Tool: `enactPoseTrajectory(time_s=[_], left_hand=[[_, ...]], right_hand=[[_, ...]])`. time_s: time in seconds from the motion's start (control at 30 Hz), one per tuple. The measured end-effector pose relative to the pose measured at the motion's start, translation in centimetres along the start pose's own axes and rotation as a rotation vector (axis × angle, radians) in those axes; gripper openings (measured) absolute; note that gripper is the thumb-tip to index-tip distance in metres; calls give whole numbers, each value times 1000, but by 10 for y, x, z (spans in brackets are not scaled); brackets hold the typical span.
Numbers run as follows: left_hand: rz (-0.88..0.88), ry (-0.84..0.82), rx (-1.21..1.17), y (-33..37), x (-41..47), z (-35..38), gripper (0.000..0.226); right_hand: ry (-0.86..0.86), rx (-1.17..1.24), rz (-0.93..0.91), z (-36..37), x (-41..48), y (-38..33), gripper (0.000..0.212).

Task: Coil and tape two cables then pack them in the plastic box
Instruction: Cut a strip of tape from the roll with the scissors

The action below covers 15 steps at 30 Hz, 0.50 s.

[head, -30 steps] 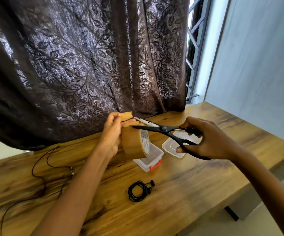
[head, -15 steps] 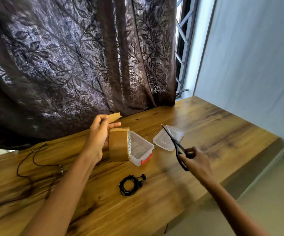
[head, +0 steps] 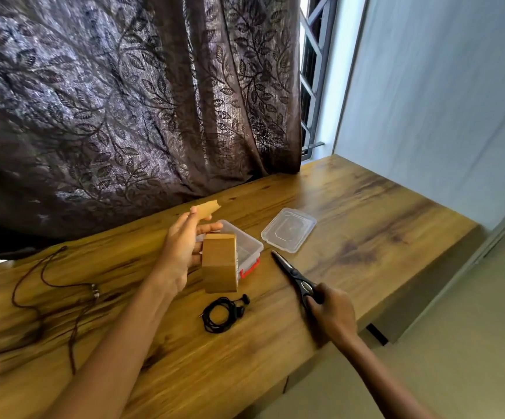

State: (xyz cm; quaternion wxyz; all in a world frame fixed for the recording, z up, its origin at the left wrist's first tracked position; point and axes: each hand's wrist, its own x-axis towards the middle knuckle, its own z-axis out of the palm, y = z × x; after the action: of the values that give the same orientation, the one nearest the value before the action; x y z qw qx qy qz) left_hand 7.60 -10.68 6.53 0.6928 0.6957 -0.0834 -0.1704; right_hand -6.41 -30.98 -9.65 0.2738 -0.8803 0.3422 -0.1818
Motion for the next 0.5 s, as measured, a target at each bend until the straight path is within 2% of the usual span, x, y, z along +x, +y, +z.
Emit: enactPoseTrajectory(time_s=[0.33,0.43,0.5], left_hand=[[-37,-18,5,-9,-6,8,34],[-33,-22,16,-11,-7,10,35],[-31,-21,19,-11,-7,10,35]], right_hand=[[17,46,-45,5,4,0,10],[50,159,-123,0,-1,-23,12],[14,318,-190,-9,-7,-49,15]])
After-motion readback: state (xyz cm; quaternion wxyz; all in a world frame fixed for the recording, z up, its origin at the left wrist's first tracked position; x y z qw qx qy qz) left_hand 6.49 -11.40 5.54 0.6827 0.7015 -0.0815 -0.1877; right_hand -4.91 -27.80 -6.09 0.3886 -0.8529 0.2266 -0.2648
